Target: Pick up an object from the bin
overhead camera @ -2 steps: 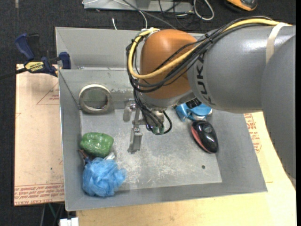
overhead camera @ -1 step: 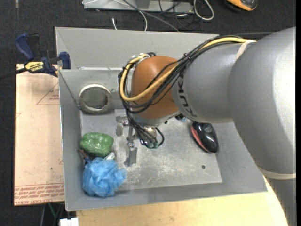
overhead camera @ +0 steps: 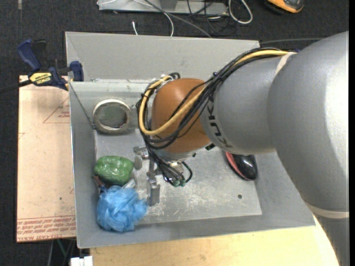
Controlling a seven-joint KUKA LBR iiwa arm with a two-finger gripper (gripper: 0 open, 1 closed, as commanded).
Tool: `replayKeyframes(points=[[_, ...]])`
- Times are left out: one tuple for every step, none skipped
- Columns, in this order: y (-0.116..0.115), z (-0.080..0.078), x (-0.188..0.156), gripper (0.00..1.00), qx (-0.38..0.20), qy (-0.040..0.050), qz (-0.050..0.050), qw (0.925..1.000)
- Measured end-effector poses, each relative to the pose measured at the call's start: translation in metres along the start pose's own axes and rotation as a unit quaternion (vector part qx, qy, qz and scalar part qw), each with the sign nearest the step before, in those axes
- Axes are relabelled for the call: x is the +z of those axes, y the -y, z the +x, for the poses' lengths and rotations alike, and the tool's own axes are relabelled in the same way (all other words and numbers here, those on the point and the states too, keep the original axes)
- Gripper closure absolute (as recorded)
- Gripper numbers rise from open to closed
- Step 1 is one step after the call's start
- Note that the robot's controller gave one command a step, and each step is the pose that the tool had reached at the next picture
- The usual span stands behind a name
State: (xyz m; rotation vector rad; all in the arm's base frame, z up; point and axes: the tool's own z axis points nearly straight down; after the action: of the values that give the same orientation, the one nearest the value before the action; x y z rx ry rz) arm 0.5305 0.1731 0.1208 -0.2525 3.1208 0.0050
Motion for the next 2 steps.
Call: replayKeyframes(points=[[-0.011,0.039,0.050,0.00,-0.066,0.0020,0.000,0.9978],[-0.059,0.025,0.051,0.00,-0.051,0.0064,0.000,0.9987]])
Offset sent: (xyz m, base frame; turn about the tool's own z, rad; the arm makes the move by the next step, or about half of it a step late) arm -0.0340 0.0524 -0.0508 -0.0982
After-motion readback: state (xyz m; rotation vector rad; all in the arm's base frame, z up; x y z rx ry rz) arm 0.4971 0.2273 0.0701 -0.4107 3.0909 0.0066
